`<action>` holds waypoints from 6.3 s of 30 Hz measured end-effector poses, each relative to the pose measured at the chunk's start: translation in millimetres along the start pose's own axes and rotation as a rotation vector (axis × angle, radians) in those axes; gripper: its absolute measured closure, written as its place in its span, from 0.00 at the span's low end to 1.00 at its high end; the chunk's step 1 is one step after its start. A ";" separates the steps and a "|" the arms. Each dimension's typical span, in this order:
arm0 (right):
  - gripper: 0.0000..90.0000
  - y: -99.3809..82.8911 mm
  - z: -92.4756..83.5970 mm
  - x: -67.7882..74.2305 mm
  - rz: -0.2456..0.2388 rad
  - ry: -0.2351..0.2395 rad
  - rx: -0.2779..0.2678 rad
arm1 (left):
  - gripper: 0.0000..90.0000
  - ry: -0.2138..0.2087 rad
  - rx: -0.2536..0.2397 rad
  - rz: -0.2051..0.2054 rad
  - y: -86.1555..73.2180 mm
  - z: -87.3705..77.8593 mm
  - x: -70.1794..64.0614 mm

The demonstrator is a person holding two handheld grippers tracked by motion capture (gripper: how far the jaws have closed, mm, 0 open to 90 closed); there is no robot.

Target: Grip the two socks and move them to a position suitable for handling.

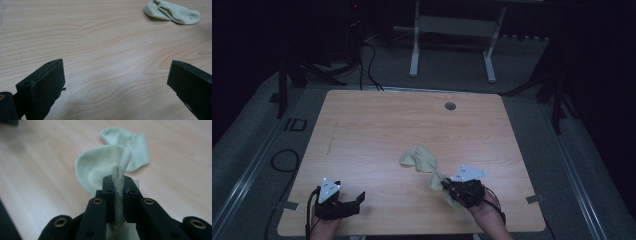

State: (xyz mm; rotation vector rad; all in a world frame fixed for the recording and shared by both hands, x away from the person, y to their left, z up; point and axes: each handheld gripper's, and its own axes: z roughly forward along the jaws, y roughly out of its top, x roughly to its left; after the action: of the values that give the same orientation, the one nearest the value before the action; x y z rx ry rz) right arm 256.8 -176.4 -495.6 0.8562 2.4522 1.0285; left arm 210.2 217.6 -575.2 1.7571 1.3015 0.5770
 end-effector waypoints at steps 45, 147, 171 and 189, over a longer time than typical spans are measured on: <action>0.53 -14.8 27.2 29.0 0.007 0.071 0.094 | 0.61 -0.462 -0.009 0.333 39.9 21.6 -107.9; 0.76 -83.2 -9.9 -74.1 0.194 -0.059 0.154 | 0.75 -0.499 0.186 0.476 56.9 103.7 -186.6; 0.54 9.4 23.6 -77.8 0.101 -0.039 0.089 | 0.61 -0.391 0.160 0.316 26.9 35.3 -103.7; 0.49 76.2 130.2 -39.0 0.081 0.033 0.163 | 0.58 -0.379 0.147 0.302 17.5 35.9 -93.2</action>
State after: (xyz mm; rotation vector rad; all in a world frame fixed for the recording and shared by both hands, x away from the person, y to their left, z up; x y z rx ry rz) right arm 384.0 -91.3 -525.0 1.0054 2.5766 0.8848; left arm 214.5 116.5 -568.4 2.0827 0.8406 0.2943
